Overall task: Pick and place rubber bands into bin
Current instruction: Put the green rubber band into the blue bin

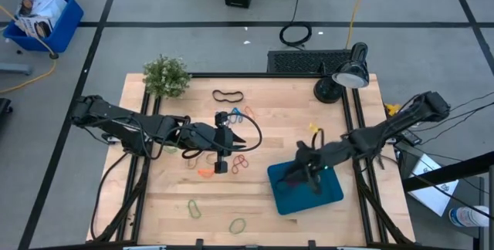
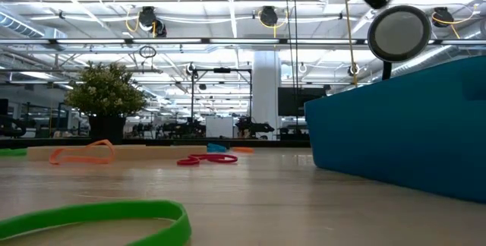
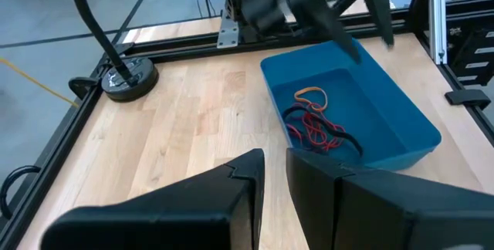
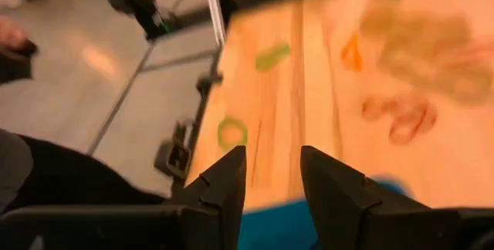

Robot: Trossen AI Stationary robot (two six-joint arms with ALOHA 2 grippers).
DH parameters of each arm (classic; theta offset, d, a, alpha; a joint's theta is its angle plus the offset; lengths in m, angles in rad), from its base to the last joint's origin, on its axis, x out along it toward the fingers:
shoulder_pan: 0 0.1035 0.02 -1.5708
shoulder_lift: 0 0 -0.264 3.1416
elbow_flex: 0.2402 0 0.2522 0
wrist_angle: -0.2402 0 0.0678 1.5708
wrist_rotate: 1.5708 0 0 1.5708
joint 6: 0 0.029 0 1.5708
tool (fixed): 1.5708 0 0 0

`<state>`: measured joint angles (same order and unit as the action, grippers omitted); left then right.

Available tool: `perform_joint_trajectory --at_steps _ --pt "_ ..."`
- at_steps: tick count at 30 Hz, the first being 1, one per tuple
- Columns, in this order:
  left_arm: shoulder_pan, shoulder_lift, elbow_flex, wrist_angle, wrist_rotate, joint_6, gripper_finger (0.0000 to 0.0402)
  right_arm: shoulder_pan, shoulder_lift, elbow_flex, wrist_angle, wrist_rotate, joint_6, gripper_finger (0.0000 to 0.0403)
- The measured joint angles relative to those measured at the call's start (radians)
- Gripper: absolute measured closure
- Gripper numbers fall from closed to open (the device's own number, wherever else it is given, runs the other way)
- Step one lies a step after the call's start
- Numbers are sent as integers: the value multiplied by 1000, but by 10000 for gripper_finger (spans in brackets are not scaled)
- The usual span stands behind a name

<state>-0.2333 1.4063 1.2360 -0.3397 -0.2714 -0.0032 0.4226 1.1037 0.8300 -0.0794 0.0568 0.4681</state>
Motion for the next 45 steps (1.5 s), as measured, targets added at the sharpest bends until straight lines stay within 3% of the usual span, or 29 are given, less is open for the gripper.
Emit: perform_joint_trajectory --at_steps 9,12,15,19,23,33,39,45 --pt "-1 0 0 0 9 -7 337 -78 -55 104 -12 4 -271 281" --pt "-3 0 0 -4 77 -8 337 -105 -36 157 -42 13 -371 282" --pt "-4 0 0 -8 175 -7 336 -109 -10 220 -143 88 -442 282" --pt "-4 1 0 -21 197 0 334 -109 42 293 -266 210 -506 282" --pt "-2 1 0 -36 196 21 309 -122 83 310 -269 282 -547 284" --pt "-6 1 0 -40 196 30 218 -201 130 311 -274 283 -537 286" --pt "-48 1 0 -114 150 41 209 -224 130 311 -278 283 -516 282" --pt "-161 1 0 -117 94 -23 219 -226 130 311 -333 282 -514 286"
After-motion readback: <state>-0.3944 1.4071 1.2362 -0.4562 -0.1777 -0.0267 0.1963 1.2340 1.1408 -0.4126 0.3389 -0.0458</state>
